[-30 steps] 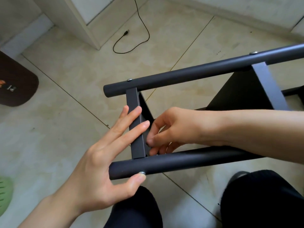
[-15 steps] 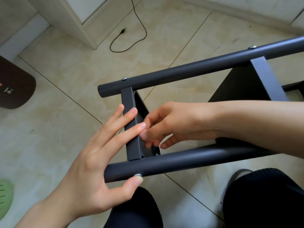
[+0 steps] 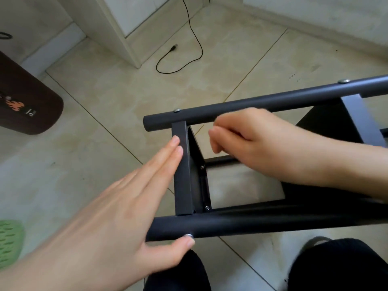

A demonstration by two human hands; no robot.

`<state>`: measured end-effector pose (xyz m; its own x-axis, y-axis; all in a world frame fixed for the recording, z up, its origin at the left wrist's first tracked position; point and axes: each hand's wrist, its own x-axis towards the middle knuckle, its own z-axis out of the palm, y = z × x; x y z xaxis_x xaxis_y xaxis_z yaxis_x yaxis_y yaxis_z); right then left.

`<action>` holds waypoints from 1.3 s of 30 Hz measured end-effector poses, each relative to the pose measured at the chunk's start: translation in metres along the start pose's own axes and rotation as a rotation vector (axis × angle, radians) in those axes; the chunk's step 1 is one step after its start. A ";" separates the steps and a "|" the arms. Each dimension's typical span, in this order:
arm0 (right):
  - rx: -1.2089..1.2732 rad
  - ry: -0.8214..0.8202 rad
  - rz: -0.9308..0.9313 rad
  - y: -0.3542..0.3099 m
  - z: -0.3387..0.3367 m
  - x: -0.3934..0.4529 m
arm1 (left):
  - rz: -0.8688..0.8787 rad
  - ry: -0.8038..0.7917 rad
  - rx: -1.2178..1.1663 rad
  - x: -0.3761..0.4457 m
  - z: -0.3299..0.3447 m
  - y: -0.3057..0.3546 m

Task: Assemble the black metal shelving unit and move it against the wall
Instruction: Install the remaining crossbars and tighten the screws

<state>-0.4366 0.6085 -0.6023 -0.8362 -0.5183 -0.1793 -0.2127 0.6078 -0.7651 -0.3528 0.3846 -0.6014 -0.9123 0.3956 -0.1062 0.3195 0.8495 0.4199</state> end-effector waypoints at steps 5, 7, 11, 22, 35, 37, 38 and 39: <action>-0.177 0.332 -0.223 -0.031 -0.008 0.027 | -0.334 -0.017 -0.146 -0.004 0.003 0.010; -0.282 0.326 -0.243 -0.043 -0.004 0.042 | -0.291 -0.140 -0.023 -0.021 -0.006 0.019; -0.391 0.182 -0.094 -0.053 0.002 0.072 | -0.249 -0.126 -0.087 -0.010 0.003 0.024; -0.307 0.079 0.278 -0.045 0.004 0.102 | -0.296 0.070 -0.181 -0.011 0.017 0.025; -0.617 0.221 -0.133 -0.023 0.021 0.080 | -0.411 0.680 -0.156 -0.006 0.055 0.037; -0.663 0.245 -0.173 -0.023 0.022 0.076 | -0.433 0.692 -0.178 -0.005 0.058 0.036; -0.681 0.250 -0.184 -0.023 0.023 0.075 | -0.436 0.700 -0.185 -0.005 0.060 0.035; -0.695 0.250 -0.192 -0.023 0.024 0.075 | -0.435 0.710 -0.188 -0.005 0.061 0.035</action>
<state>-0.4819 0.5413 -0.6126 -0.8242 -0.5521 0.1260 -0.5663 0.8024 -0.1882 -0.3211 0.4337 -0.6413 -0.9084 -0.3183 0.2710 -0.0870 0.7781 0.6221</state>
